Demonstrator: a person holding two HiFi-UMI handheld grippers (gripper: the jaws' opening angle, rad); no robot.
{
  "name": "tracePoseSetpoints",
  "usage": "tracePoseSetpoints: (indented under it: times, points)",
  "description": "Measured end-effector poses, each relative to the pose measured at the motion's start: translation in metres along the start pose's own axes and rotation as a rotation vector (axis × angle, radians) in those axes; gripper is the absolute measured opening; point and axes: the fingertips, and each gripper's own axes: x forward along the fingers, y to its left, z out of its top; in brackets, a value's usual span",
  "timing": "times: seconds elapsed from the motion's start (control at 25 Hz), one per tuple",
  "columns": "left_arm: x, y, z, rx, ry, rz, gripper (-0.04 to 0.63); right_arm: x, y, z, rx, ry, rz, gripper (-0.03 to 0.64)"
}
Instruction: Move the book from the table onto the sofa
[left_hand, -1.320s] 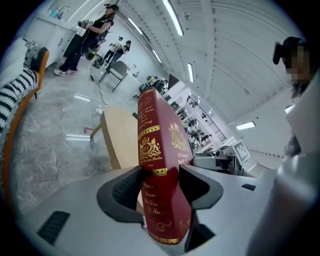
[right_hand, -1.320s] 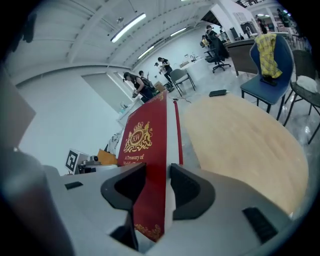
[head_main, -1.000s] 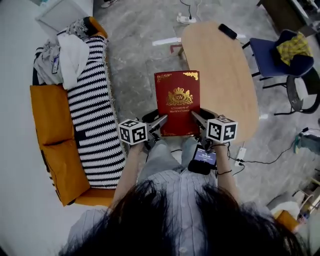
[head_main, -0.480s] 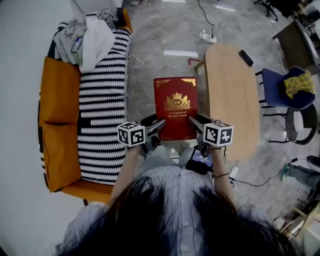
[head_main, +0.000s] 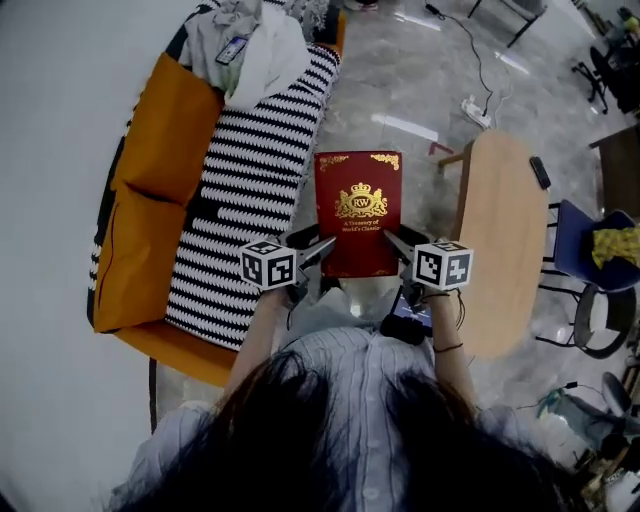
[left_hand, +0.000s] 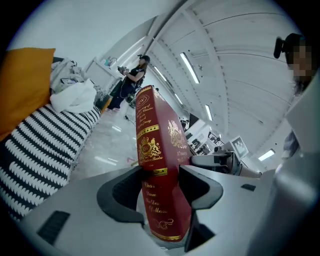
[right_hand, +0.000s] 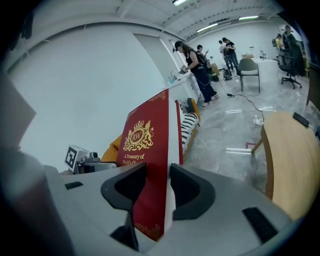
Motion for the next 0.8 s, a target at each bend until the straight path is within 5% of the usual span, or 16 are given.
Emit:
tracePoseSetpoints:
  times: [0.32, 0.8]
  points:
    - [-0.062, 0.03, -0.006, -0.143, -0.208, 0.132, 0.241, 0.048, 0.057, 0.013, -0.18, 0.108, 0.095, 0.163]
    - [-0.176, 0.083, -0.042, -0.34, -0.506, 0.416, 0.241, 0.149, 0.166, -0.007, -0.47, 0.369, 0.352, 0.161]
